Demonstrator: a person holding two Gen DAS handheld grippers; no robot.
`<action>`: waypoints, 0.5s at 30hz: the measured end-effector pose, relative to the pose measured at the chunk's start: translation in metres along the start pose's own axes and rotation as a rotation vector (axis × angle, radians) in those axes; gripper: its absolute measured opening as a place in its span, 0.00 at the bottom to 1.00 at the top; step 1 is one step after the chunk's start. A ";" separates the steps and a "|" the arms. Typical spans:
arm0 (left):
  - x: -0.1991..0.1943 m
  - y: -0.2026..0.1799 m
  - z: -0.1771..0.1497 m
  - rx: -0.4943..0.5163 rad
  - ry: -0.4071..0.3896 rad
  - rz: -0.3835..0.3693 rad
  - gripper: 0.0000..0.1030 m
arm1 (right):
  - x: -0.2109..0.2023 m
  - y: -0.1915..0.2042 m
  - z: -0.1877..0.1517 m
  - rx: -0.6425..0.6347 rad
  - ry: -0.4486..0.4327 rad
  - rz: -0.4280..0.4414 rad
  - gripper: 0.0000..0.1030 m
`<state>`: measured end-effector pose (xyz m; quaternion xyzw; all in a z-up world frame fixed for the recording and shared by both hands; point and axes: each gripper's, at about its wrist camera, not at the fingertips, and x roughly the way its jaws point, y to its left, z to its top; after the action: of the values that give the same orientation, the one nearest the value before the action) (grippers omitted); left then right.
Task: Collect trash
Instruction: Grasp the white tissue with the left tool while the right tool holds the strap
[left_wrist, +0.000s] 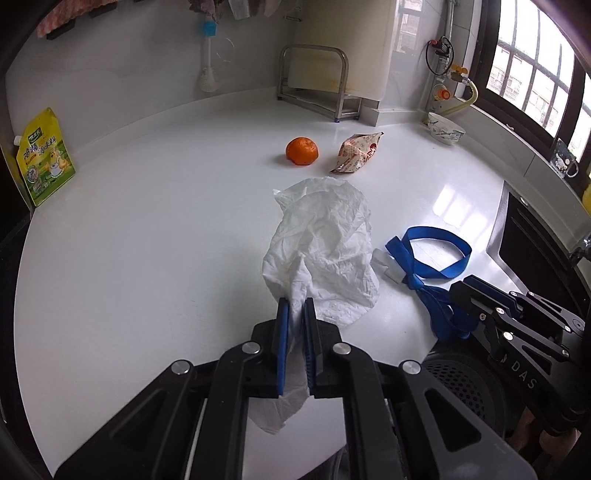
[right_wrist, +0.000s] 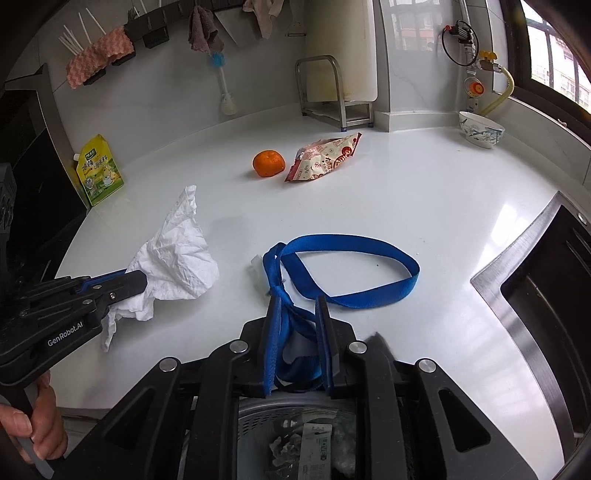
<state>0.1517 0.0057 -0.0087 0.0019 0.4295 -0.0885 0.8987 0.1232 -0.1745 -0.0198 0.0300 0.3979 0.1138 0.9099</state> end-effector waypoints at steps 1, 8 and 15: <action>-0.004 -0.003 -0.004 0.006 -0.001 -0.004 0.09 | -0.004 0.000 -0.004 0.002 -0.002 -0.002 0.17; -0.022 -0.012 -0.027 0.023 -0.010 -0.008 0.09 | -0.025 -0.007 -0.026 0.042 -0.023 -0.002 0.12; -0.034 -0.007 -0.033 0.012 -0.032 0.002 0.09 | -0.028 -0.014 -0.020 0.056 -0.067 0.045 0.43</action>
<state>0.1042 0.0067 -0.0033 0.0063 0.4143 -0.0904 0.9056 0.0930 -0.1947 -0.0154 0.0684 0.3692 0.1222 0.9187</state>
